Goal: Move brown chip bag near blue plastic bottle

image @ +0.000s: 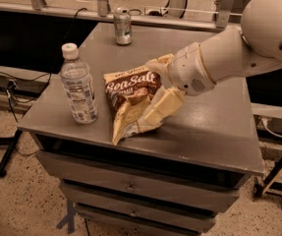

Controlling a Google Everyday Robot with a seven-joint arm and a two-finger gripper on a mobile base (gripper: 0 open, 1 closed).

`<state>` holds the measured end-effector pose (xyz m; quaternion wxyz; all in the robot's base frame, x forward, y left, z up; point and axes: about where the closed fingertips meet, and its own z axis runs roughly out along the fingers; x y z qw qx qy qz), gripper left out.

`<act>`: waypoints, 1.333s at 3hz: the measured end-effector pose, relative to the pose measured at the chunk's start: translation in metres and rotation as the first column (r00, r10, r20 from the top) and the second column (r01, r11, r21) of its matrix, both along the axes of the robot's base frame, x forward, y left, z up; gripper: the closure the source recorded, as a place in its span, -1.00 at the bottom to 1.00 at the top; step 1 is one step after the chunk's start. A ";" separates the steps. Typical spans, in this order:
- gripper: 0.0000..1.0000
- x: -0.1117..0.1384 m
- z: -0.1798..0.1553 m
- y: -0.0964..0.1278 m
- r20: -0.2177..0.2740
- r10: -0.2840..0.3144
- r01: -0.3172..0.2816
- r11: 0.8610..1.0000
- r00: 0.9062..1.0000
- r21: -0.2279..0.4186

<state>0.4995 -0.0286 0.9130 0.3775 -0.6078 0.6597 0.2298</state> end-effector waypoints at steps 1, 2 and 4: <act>-1.00 0.009 0.007 -0.024 0.003 -0.060 0.060 0.998 0.998 -0.020; -1.00 0.042 0.027 -0.108 0.040 -0.201 0.203 0.977 0.979 -0.068; -1.00 0.060 0.053 -0.166 0.084 -0.310 0.316 0.946 0.947 -0.069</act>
Offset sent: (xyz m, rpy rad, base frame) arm 0.0746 -0.1820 0.0459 -0.1199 -0.0718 -0.3113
